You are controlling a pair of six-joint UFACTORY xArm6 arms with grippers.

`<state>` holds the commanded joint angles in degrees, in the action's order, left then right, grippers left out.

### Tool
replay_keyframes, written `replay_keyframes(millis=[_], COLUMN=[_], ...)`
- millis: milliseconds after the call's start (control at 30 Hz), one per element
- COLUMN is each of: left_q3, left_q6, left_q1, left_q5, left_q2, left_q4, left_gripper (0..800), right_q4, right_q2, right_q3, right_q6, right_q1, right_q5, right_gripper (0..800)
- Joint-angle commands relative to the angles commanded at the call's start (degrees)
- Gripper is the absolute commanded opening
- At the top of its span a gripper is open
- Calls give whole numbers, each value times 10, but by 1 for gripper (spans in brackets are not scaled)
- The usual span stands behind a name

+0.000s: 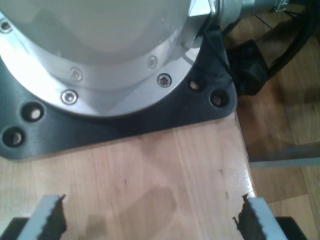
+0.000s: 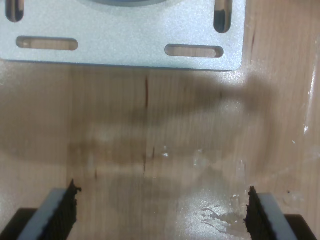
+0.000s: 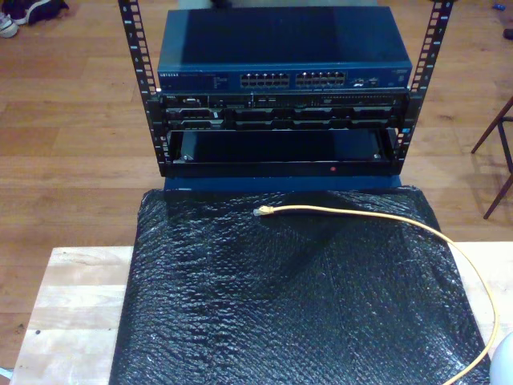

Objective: Grab the cable and plug it in

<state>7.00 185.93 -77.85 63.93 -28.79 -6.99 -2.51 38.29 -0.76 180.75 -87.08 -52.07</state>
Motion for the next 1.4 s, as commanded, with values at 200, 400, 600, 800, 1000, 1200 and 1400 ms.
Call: replay_keyframes(millis=[200, 400, 600, 800, 1000, 1200, 1400], left_q3=[0, 0, 0, 0, 0, 3, 11], left_q6=[0, 0, 0, 0, 0, -1, 0], left_q1=[0, 0, 0, 0, 0, 0, -1], left_q5=[0, 0, 0, 0, 0, 4, 8], left_q2=[1, 1, 1, 0, 1, 0, -3], left_q4=[0, 0, 0, 0, 0, -3, -4], left_gripper=[800, 800, 800, 800, 800, 800, 800], right_q4=[0, 0, 1, 1, 1, 2, 1], right_q2=[0, 0, 0, 0, 0, 12, 27], right_q3=[0, 0, 0, 0, 0, -7, -10], right_q6=[0, 0, 2, 2, 2, 1, 1], right_q1=[0, 0, 0, 0, 0, 0, 0], right_q5=[0, 0, -1, -1, -1, -3, -11], right_gripper=[798, 798, 798, 798, 798, 798, 799])
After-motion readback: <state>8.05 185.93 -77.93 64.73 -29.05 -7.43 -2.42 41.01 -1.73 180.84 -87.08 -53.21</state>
